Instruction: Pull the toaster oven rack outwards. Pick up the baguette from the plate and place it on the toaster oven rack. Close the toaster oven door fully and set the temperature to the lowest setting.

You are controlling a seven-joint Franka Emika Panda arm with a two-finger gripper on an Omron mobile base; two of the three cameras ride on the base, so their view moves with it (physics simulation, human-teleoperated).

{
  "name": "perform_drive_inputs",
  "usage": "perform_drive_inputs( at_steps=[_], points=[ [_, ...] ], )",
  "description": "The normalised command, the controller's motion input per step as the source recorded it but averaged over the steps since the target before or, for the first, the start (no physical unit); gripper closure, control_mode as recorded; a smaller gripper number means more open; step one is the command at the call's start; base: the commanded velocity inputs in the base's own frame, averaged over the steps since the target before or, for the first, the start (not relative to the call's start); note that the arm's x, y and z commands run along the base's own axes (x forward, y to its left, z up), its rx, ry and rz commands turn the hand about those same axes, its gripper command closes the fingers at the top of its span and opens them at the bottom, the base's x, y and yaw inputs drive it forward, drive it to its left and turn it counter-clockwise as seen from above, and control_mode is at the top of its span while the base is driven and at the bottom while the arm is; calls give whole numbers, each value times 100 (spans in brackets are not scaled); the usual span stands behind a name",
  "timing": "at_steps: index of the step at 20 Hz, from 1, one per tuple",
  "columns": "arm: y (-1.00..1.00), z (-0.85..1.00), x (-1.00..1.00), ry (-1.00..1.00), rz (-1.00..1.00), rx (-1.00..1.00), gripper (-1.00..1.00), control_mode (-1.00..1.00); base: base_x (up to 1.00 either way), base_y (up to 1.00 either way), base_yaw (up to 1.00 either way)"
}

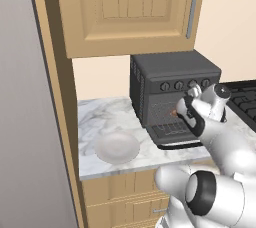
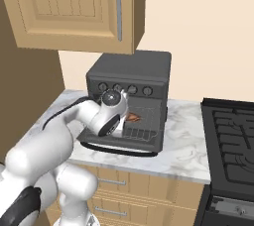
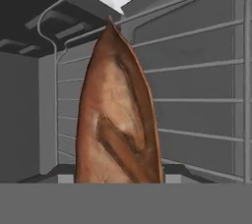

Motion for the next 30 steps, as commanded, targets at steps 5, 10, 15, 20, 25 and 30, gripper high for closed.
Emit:
perform_drive_inputs(
  at_steps=[5,10,15,20,25,30],
  points=[
    [-21,-4,19,2,-6,0,100,-100,0,0,0],
    [-21,-4,1,0,-3,0,100,-100,0,0,0],
    [-14,-14,0,0,0,0,100,-100,0,0,0],
    [-5,-20,0,0,0,0,100,-100,0,0,0],
    [-1,-17,0,-1,0,0,100,-100,0,0,0],
    [-4,-7,0,-5,0,0,100,-100,0,0,0]
  ],
)
